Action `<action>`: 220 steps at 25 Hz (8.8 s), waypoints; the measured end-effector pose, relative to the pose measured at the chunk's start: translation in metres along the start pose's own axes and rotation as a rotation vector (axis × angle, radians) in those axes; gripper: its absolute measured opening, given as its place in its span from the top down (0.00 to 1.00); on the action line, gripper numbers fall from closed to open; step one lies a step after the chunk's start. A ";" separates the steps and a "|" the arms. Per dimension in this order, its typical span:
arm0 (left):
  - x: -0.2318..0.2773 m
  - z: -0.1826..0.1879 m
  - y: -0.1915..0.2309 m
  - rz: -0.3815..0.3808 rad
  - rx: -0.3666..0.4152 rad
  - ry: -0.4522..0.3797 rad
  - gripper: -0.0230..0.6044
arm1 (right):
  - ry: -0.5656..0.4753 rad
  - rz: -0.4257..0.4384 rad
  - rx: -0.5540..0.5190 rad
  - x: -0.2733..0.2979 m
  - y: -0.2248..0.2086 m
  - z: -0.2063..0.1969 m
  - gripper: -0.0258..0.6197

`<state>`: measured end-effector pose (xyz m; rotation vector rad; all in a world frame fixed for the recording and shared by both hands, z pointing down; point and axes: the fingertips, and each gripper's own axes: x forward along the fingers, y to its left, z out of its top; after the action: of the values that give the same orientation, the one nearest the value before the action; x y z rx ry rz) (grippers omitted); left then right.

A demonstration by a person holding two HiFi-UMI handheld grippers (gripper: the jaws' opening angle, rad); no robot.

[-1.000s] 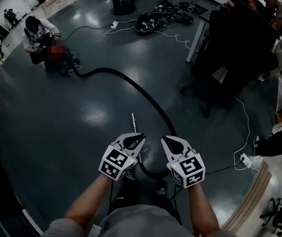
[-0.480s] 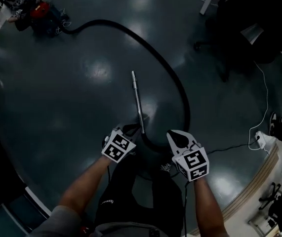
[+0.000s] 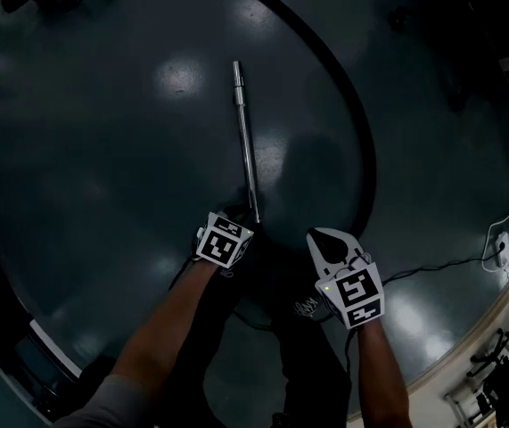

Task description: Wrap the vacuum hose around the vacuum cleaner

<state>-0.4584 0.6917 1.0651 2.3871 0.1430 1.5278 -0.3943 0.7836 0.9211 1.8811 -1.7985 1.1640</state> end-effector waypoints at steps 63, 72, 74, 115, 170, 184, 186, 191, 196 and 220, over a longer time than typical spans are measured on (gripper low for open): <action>-0.321 0.265 -0.017 -0.132 -0.469 -0.151 0.52 | 0.314 0.408 -0.075 -0.165 0.199 0.191 0.71; -0.470 0.306 -0.011 -0.241 -0.463 -0.289 0.43 | 0.372 0.425 -0.263 -0.238 0.244 0.300 0.71; -0.497 0.317 -0.003 -0.250 -0.476 -0.328 0.42 | 0.387 0.418 -0.332 -0.246 0.243 0.325 0.71; -0.581 0.522 -0.145 -0.127 0.956 -0.266 0.81 | 0.266 0.156 -0.977 -0.346 0.085 0.608 0.63; -0.804 0.720 0.061 -0.208 0.145 -1.101 0.80 | -0.267 -0.120 -0.697 -0.141 0.072 0.765 0.82; -0.760 0.699 0.076 0.269 0.406 -0.837 0.46 | -0.201 0.068 -0.693 -0.131 0.011 0.806 0.82; -0.760 0.699 0.065 0.351 0.539 -0.766 0.46 | -0.198 0.096 -0.680 -0.129 0.008 0.814 0.82; -0.759 0.728 0.032 0.460 0.810 -0.634 0.46 | -0.151 0.139 -0.741 -0.127 0.004 0.824 0.82; -0.739 0.761 0.007 0.430 0.991 -0.512 0.46 | -0.053 0.141 -0.866 -0.124 -0.006 0.815 0.82; -0.568 0.729 0.145 0.037 1.244 0.126 0.47 | 0.363 0.045 -1.055 -0.089 -0.050 0.838 0.82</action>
<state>-0.0573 0.2707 0.3330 3.0824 1.4521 1.9134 -0.0475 0.2742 0.3446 0.9434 -1.7064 0.3447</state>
